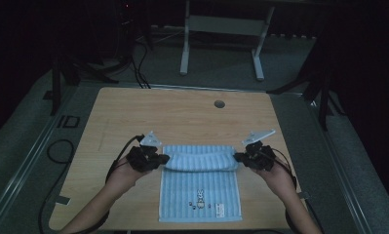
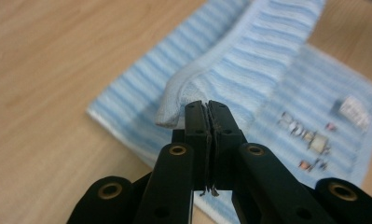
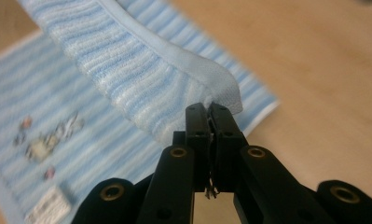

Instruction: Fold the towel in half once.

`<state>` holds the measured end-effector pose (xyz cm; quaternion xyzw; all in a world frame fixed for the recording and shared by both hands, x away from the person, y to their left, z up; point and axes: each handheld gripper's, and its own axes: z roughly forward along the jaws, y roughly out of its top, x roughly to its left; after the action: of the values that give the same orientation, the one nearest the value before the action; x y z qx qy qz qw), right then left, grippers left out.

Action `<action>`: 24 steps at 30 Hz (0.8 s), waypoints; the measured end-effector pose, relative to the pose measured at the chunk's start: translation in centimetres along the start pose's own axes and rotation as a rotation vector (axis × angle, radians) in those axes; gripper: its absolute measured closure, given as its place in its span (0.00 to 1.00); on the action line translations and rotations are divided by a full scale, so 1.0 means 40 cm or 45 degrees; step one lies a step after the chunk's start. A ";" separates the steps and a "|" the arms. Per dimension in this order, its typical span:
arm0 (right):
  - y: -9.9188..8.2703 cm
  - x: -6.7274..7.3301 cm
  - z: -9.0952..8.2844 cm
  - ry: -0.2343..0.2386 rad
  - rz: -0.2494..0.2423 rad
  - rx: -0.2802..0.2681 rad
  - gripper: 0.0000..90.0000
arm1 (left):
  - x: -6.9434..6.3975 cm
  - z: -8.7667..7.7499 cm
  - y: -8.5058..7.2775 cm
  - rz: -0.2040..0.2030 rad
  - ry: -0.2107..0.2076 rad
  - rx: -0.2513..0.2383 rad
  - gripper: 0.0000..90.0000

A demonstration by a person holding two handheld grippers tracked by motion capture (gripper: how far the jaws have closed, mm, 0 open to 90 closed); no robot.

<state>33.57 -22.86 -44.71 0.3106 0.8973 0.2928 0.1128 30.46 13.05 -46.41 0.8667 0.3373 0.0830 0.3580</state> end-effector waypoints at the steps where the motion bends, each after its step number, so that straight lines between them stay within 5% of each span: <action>1: -0.012 0.005 0.008 0.002 0.005 0.004 0.97 | -0.003 0.011 -0.012 0.001 -0.017 0.018 0.97; 7: -0.066 0.015 0.071 0.048 0.049 0.057 0.97 | 0.014 0.087 -0.071 -0.080 -0.056 0.087 0.97; 10: -0.078 0.011 0.107 0.061 0.063 0.096 0.97 | 0.019 0.114 -0.079 -0.081 -0.047 0.122 0.97; 15: -0.076 -0.015 0.131 0.066 0.102 0.109 0.97 | 0.030 0.105 -0.058 -0.090 -0.052 0.088 0.97; 19: -0.052 -0.005 0.057 0.031 0.067 0.001 0.97 | 0.002 0.014 -0.029 -0.038 -0.015 -0.069 0.97; 21: -0.057 0.029 -0.013 0.013 0.027 -0.093 0.97 | -0.038 -0.040 -0.033 0.018 -0.069 -0.114 0.96; 24: -0.116 0.100 -0.100 0.136 -0.006 -0.143 0.84 | -0.121 -0.079 -0.076 0.141 -0.176 0.063 0.77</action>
<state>26.63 -25.14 -44.34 0.2858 0.8849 0.3584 0.0827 23.97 13.29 -45.67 0.8962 0.2654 0.0342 0.3538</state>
